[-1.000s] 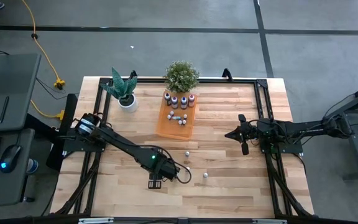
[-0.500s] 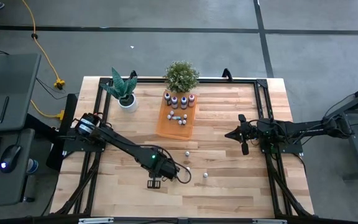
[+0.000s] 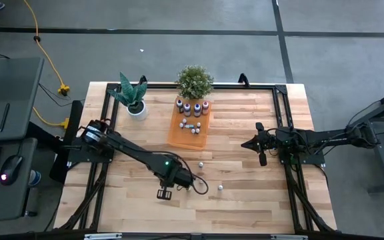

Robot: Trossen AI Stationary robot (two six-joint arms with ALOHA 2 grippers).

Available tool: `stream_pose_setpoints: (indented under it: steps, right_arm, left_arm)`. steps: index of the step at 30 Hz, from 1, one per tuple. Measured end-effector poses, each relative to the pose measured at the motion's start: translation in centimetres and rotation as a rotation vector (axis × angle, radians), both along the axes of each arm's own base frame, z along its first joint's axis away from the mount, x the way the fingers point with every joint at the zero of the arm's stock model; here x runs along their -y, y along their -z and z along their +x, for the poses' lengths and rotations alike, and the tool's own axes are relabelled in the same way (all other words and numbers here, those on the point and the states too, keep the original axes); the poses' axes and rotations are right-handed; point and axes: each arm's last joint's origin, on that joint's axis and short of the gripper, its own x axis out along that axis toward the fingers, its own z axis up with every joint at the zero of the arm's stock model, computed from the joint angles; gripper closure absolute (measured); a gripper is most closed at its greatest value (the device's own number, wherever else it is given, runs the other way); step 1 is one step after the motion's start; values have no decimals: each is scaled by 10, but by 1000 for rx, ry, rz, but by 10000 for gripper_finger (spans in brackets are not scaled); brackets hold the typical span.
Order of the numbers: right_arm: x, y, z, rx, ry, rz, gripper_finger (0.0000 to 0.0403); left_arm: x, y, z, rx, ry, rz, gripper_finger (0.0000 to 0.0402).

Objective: Pick & Place food coloring
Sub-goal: Put the small black food coloring bottle into the orange bin

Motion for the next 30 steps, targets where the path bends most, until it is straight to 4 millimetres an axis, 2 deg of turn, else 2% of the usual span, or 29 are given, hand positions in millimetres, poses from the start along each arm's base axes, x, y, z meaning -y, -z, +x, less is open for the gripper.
stream_pose_setpoints:
  steps: [12,19,25,30]
  right_arm:
    - [0,0,0,-1,0,0,402]
    - [0,0,0,0,0,0,402]
    - [0,0,0,0,0,0,402]
    - [0,0,0,0,0,0,402]
  left_arm:
    - [-6,-70,8,88,192,-58,368]
    - [-14,-107,10,145,418,-101,368]
    - [-24,-123,11,188,622,-72,368]
    - [-38,-124,15,206,712,5,368]
